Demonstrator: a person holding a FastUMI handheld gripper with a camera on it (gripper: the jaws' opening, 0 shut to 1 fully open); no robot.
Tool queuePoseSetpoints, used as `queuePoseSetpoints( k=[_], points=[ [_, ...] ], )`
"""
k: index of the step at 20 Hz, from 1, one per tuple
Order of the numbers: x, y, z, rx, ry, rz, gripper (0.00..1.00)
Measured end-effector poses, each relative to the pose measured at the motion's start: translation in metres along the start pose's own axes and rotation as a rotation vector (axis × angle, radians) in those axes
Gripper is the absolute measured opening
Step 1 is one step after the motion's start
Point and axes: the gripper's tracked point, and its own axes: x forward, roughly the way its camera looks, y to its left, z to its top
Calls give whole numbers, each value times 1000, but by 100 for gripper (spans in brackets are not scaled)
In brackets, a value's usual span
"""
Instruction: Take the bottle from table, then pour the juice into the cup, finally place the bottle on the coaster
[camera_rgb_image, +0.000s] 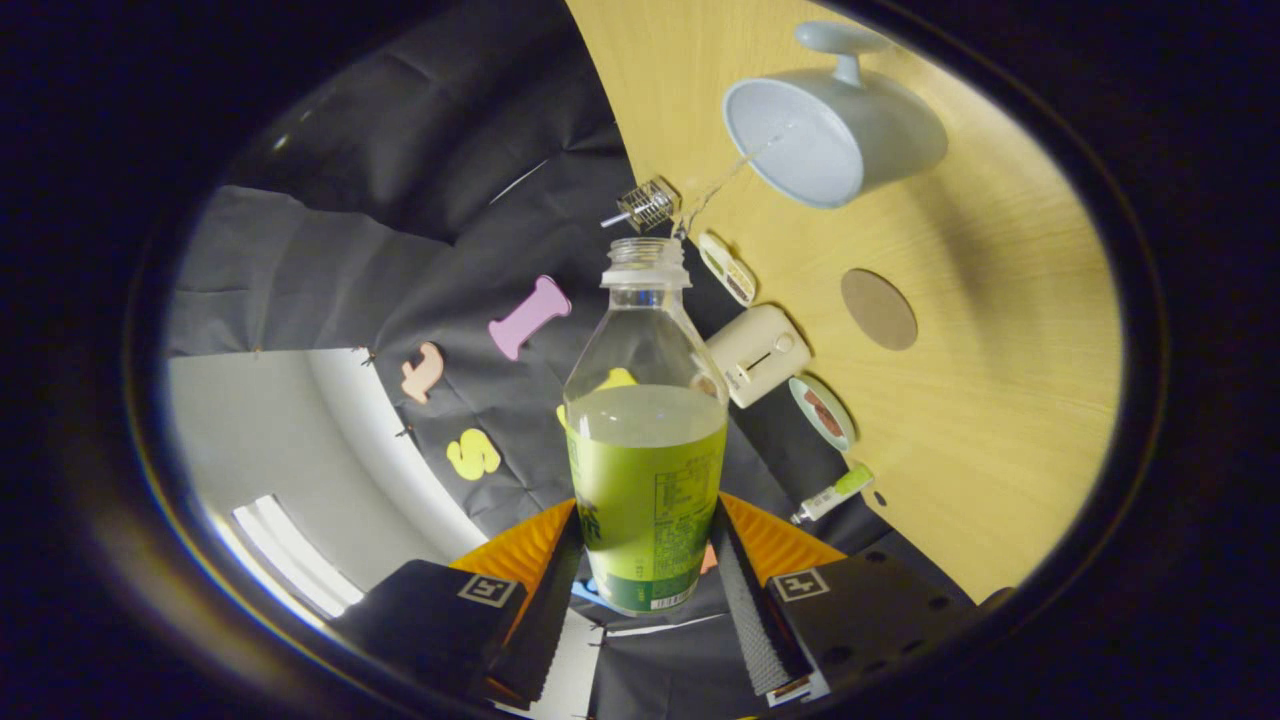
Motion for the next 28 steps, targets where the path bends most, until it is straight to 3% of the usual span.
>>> queuePoseSetpoints(
  k=[11, 18, 28],
  points=[
    [-2, 12, 4, 22, -12, 33, 77],
    [-7, 4, 2, -88, 8, 24, 77],
    [-33, -53, -12, -552, 126, -147, 77]
  ],
)
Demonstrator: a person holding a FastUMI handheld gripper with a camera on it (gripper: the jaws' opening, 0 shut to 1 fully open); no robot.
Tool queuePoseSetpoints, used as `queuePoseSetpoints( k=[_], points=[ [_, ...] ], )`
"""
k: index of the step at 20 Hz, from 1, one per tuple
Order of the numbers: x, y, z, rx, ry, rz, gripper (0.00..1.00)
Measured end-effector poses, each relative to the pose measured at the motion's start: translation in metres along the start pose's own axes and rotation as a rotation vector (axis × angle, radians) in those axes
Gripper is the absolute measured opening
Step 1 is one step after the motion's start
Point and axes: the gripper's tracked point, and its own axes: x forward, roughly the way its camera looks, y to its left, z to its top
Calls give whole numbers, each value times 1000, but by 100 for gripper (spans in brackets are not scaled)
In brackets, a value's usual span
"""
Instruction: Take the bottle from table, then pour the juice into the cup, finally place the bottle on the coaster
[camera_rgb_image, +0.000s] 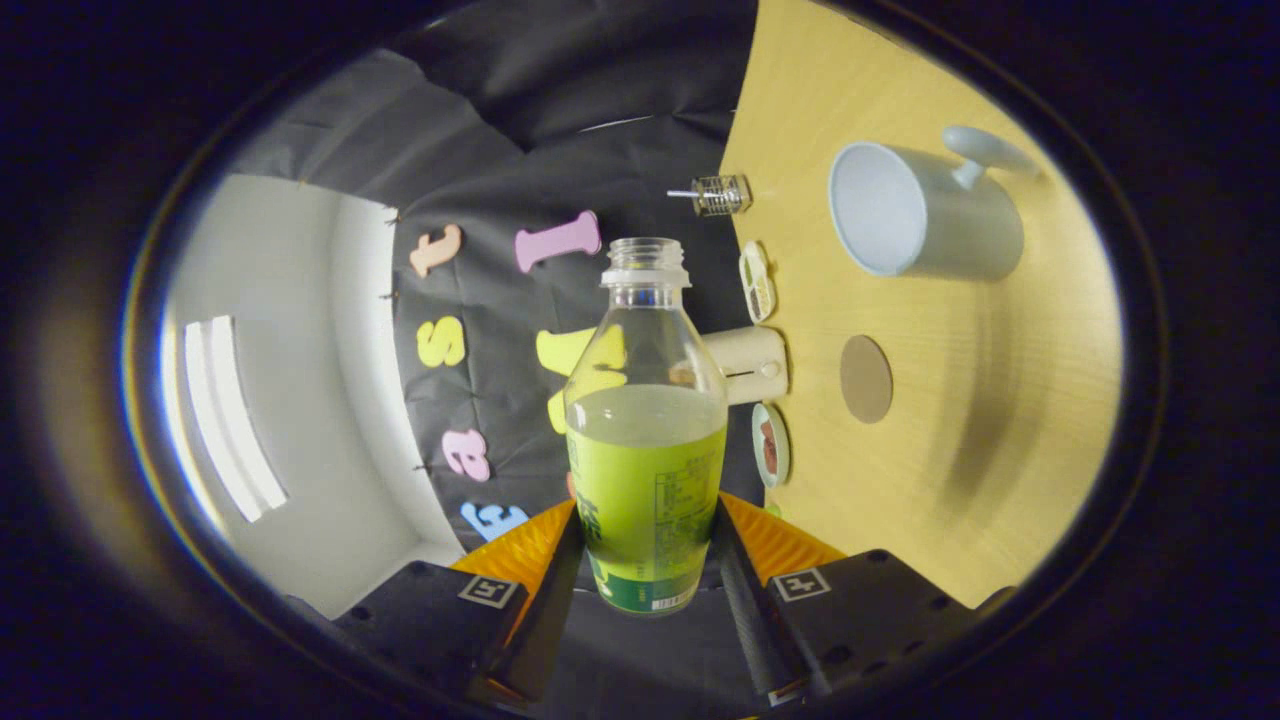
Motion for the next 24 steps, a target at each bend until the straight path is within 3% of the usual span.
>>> queuePoseSetpoints(
  k=[2, 12, 18, 24],
  points=[
    [-5, -11, -11, -111, 36, -33, 77],
    [-41, -53, -18, -832, 105, -361, 78],
    [-50, -39, -14, -1098, 63, -397, 79],
    [-29, -20, 8, -1315, 5, -444, 79]
  ],
)
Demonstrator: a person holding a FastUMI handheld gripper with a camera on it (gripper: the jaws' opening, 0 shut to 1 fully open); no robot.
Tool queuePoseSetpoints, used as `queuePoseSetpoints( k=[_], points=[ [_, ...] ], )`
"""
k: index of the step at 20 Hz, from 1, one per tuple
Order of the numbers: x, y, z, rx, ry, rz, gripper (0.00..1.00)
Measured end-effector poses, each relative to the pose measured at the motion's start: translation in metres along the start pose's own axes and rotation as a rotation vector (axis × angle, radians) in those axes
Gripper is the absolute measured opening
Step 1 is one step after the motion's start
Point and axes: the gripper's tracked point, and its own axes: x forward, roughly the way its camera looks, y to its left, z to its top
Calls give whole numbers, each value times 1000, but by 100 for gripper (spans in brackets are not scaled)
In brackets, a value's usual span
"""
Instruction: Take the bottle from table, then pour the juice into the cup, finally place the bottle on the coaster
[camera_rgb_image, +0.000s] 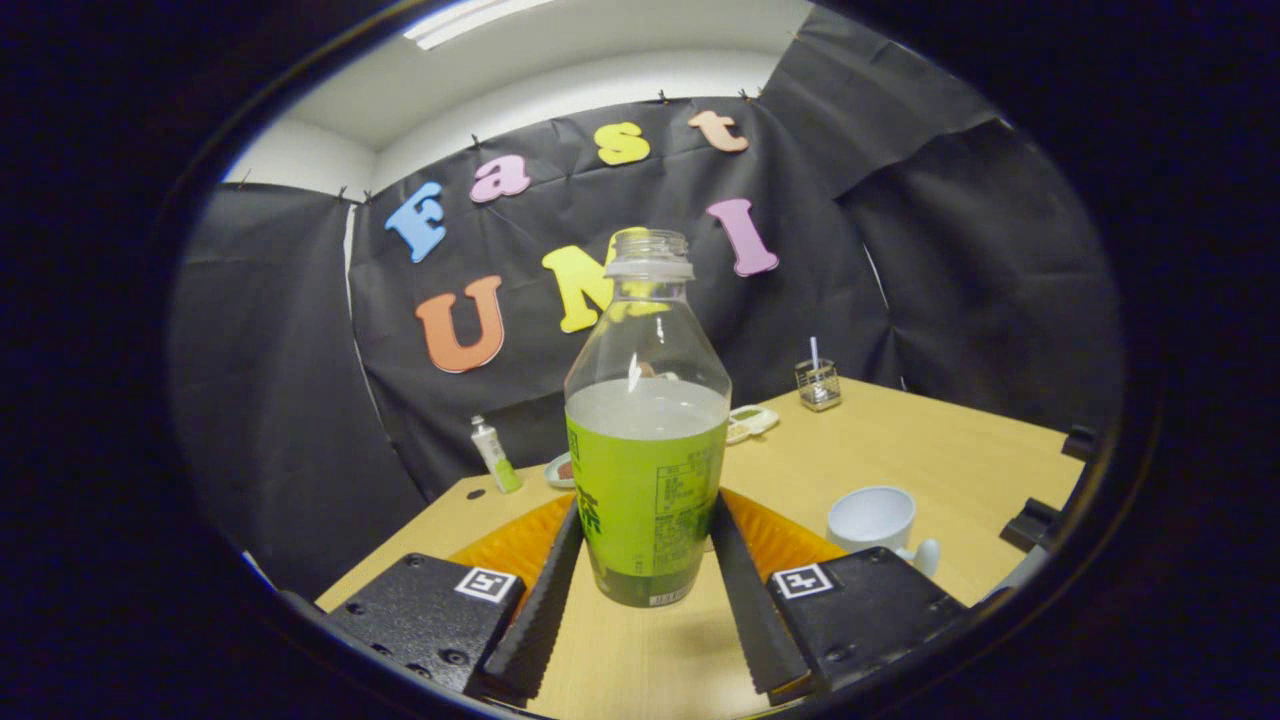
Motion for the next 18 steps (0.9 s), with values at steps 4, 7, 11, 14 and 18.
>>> queuePoseSetpoints(
  k=[4, 7, 11, 14, 18],
  points=[
    [23, -12, 13, -137, 0, -112, 79],
    [45, -10, 19, -182, -4, -145, 79],
    [83, -6, 25, -218, 7, -144, 79],
    [108, -7, 26, -270, 25, -154, 79],
    [142, -9, 18, -289, 46, -157, 79]
  ],
)
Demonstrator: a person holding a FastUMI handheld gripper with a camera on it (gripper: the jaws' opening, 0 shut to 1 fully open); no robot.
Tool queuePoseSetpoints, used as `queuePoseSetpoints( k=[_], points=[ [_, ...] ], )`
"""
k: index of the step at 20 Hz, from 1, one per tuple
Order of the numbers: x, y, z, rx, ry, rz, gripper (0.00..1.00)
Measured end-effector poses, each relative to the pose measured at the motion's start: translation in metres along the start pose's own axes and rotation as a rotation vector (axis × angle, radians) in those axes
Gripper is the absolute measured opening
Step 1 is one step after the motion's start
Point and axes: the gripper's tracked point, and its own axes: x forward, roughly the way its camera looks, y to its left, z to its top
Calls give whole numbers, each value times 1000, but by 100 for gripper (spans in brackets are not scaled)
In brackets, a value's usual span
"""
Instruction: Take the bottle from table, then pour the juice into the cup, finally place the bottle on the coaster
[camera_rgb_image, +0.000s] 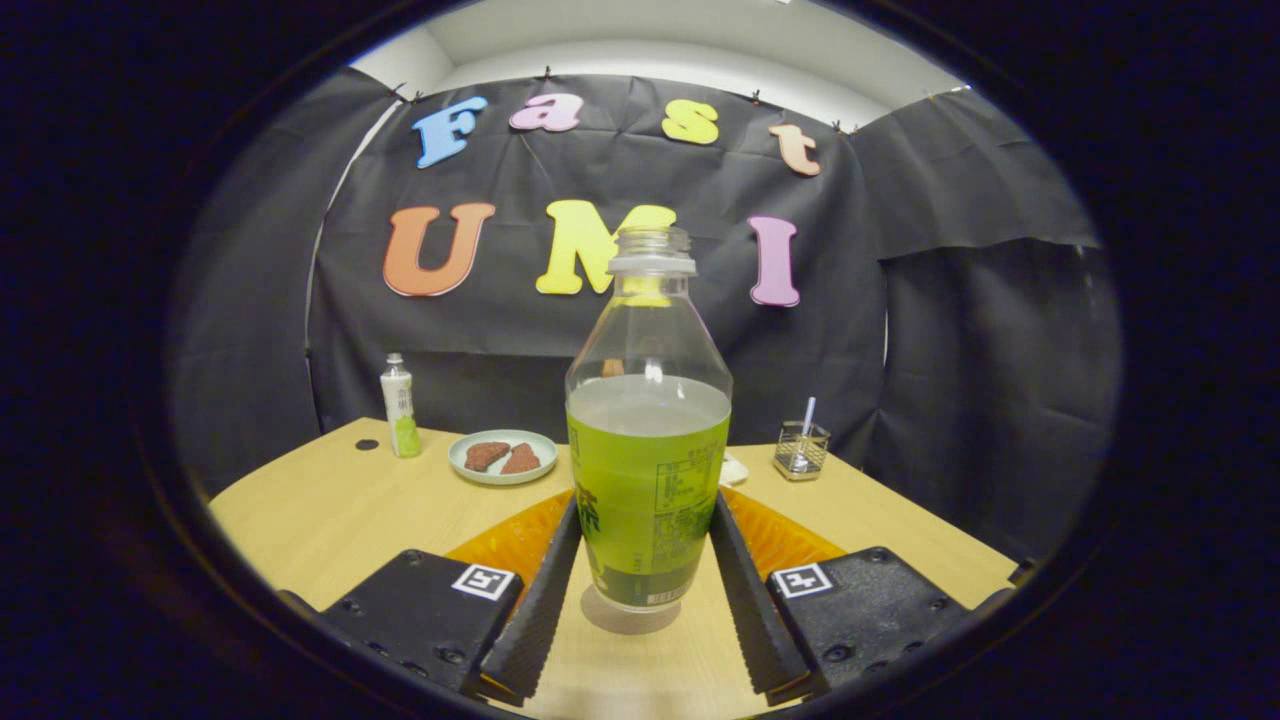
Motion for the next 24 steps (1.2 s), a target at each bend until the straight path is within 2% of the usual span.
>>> queuePoseSetpoints(
  k=[6, 10, 16, 24],
  points=[
    [41, 13, -30, 42, 41, 34, 79],
    [60, 15, -55, 8, 98, 27, 79],
    [79, 16, -71, -16, 135, 36, 80],
    [85, 8, -83, 18, 165, 27, 83]
  ],
)
